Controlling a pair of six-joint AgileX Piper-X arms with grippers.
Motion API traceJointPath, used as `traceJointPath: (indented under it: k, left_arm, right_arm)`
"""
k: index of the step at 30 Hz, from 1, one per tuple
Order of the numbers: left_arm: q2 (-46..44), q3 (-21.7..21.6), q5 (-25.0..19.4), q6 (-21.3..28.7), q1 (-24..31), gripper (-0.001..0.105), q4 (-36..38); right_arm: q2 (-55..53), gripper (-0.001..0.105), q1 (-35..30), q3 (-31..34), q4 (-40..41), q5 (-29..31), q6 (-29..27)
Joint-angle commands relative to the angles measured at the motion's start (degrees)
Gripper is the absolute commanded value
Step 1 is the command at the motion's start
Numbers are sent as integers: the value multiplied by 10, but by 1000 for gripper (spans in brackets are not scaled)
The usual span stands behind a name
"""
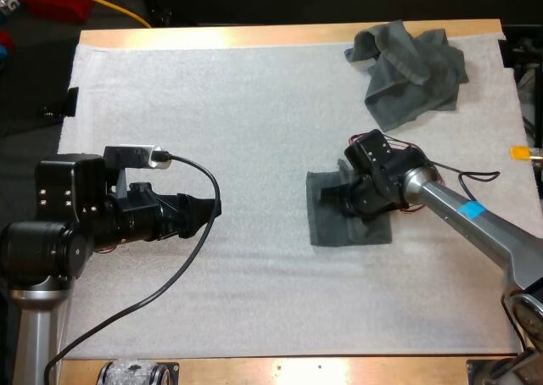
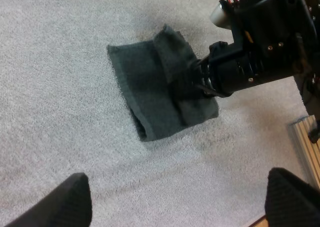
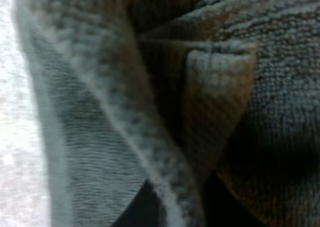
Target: Pick towel from pile, fold and stack
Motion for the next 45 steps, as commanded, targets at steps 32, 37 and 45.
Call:
traceJointPath:
  k: [32,37,45]
  left_arm:
    - [-1,-1,-4,1,-3,69,-2]
    - [-1,-1,-4,1,-3,69,-2]
    - [-1,-1,-4,1,-3,69,-2]
  right_arm:
    - [-22,67,1,-4,-66,-185,1]
    - [-21,67,4,3,-66,-207,20]
    - [-19,67,46,4,-67,-185,32]
